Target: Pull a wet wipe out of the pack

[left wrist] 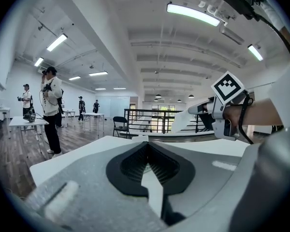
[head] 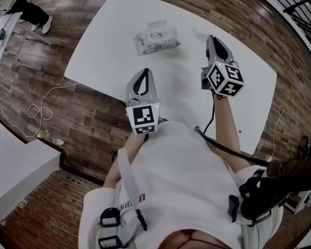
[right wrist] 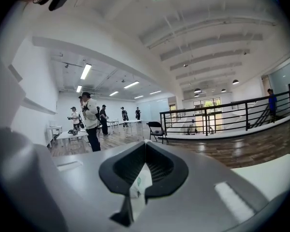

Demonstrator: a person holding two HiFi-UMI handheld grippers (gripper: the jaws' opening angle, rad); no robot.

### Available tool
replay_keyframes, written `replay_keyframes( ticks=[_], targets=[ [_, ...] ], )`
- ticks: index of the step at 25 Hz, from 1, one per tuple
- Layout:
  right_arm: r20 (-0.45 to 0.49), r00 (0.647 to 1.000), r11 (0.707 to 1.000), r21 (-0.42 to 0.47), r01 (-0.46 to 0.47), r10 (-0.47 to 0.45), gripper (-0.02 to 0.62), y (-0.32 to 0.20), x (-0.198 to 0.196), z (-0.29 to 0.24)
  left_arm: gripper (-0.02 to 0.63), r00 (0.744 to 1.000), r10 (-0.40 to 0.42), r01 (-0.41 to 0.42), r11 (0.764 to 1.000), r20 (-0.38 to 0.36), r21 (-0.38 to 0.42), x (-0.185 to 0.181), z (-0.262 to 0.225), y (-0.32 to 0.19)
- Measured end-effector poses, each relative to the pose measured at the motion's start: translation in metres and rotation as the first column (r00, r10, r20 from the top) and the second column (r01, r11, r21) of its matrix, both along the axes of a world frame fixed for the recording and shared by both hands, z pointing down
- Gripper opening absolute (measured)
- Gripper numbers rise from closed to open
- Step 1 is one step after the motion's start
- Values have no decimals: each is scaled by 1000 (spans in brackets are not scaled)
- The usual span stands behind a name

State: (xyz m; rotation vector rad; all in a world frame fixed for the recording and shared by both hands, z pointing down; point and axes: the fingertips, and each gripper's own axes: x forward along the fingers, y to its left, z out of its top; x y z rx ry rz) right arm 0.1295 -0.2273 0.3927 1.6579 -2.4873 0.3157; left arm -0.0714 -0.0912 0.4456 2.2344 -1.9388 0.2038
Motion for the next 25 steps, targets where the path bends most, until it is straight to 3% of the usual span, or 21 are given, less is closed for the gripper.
replay_keyframes(
  ticks=[5,13,21,25],
  targets=[
    [-15,999,998,-57,-29,28,8,15,20,24,3,999,44,-44,999,-4,-9,16,4,-4],
    [-34,999,978,-209,-12,5,8,55,15,89,3,997,81,-81,997,-9,-20,30,8,-9],
    [-53,998,927,-375,-5,-16,8,100,25,155,3,993,114,-114,993,-11,-20,44,10,-13],
    [-57,996,882,-470,29,-63,8,117,22,189,3,993,118,-118,993,-11,-27,46,12,-13]
  ],
)
